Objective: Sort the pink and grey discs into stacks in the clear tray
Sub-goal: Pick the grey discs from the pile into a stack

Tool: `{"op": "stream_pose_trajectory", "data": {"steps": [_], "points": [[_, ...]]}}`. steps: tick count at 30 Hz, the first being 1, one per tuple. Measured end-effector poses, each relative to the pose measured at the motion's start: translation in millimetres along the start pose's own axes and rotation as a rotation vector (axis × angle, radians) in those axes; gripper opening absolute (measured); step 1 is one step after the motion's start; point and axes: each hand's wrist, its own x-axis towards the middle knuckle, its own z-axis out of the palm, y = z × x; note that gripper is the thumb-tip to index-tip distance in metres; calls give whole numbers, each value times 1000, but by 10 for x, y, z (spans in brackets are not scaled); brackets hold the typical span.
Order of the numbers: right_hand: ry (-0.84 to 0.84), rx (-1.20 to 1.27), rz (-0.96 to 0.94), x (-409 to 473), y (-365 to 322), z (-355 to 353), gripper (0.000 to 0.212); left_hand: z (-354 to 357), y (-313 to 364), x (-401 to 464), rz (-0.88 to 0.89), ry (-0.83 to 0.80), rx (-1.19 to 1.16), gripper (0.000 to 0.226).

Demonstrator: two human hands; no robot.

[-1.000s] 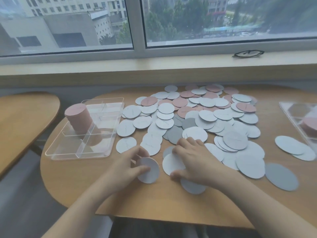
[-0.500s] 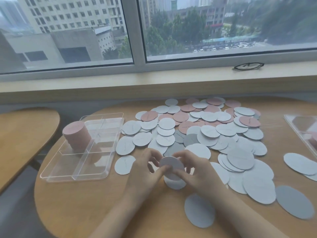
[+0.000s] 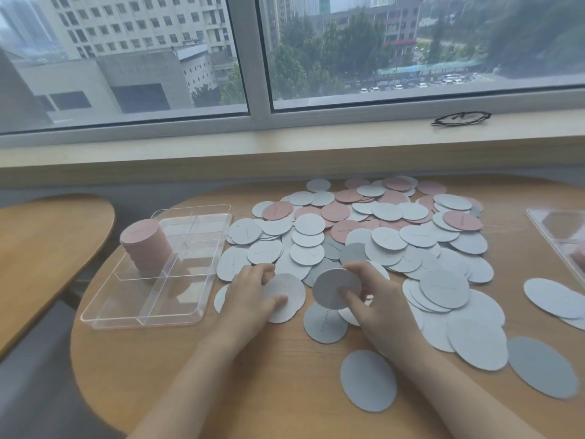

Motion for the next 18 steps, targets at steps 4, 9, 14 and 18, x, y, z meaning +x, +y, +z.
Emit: {"op": "stream_pose_trajectory", "data": {"steps": [4, 9, 14, 18], "points": [[-31, 77, -4, -2, -14, -15, 28, -33, 64, -116, 32, -5, -336, 13], [-50, 135, -100, -8, -31, 34, 25, 35, 284, -240, 128, -113, -664, 6], [-78, 57, -120, -47, -8, 61, 36, 241, 420, -352, 187, -219, -618, 30], [-100, -47, -183, -55, 12, 92, 41, 374, 393, -374, 272, -230, -361, 62]]}}
